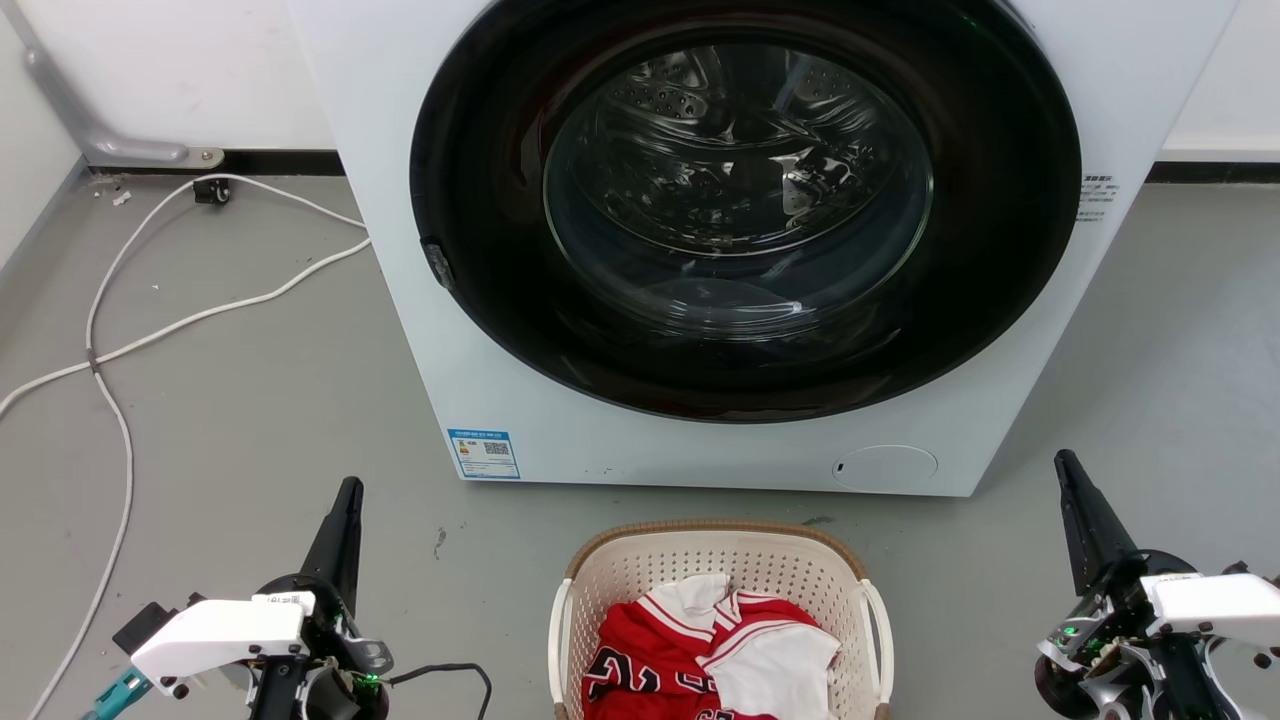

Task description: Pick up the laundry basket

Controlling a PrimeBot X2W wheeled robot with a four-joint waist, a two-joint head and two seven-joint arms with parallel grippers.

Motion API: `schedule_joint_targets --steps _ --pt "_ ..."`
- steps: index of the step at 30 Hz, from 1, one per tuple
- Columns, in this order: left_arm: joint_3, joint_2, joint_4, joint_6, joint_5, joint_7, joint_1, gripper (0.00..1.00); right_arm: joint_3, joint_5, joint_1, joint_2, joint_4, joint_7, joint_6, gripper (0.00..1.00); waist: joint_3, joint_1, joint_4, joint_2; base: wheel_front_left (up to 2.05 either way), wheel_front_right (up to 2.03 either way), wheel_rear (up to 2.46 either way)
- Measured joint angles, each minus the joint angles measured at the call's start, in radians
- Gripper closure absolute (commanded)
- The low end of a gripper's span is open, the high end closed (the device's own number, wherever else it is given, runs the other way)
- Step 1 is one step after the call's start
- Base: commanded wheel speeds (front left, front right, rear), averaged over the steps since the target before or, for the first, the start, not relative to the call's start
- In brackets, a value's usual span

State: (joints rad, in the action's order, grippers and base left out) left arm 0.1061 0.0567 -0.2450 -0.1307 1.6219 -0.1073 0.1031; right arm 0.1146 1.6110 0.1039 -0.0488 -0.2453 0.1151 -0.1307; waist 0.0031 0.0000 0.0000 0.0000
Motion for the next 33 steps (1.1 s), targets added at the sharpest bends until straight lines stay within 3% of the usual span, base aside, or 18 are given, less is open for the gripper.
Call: schedule_joint_targets --steps 30,31,33 --pt "0.002 -0.002 0.000 0.000 -0.004 -0.004 0.000 1.00 0.000 0.000 0.000 0.000 0.000 0.000 0.000 1.00 0.000 0.0000 0.000 0.0000 0.00 0.00 0.00" --pt "0.002 -0.003 -0.004 0.000 -0.004 -0.004 -0.002 0.00 0.000 0.000 -0.002 0.000 -0.004 0.000 0.000 0.00 0.000 0.0000 0.000 0.0000 0.00 0.00 0.00" --pt "-0.001 -0.007 -0.022 0.000 -0.004 -0.004 -0.018 0.00 0.000 0.000 -0.018 0.002 -0.021 0.000 0.000 0.00 0.000 0.0000 0.000 0.0000 0.00 0.00 0.00"
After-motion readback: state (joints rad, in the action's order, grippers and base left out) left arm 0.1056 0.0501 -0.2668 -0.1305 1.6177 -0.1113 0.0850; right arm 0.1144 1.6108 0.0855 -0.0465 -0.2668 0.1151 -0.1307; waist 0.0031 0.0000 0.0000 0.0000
